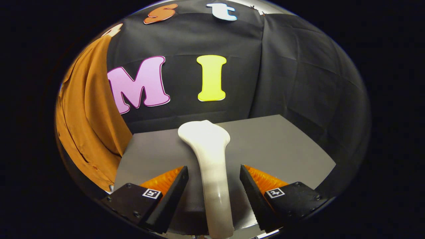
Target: Iron the clothes twice with a garment steamer, once on the left side and once on the right side.
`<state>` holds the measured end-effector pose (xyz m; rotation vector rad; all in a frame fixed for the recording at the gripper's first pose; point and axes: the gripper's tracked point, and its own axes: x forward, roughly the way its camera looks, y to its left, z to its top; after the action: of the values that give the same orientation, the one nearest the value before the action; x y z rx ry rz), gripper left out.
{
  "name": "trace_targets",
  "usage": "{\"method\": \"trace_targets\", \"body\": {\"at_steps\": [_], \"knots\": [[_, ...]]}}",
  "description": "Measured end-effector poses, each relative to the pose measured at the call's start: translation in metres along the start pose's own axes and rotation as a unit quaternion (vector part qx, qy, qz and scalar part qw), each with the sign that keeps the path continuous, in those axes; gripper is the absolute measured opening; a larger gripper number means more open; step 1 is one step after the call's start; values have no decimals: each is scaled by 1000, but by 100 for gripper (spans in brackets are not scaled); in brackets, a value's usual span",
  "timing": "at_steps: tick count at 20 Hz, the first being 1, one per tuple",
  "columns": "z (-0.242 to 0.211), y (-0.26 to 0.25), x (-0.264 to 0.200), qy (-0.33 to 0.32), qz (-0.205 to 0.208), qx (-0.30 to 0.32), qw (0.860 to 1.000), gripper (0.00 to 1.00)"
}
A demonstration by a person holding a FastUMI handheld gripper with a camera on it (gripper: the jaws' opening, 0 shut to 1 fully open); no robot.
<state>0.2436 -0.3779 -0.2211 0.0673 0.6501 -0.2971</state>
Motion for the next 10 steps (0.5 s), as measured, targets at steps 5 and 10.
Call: {"method": "trace_targets", "body": {"at_steps": [5, 10], "knots": [[-21, 2, 17, 38, 8, -18, 999, 49], [-9, 1, 7, 17, 11, -7, 1000, 45]]}}
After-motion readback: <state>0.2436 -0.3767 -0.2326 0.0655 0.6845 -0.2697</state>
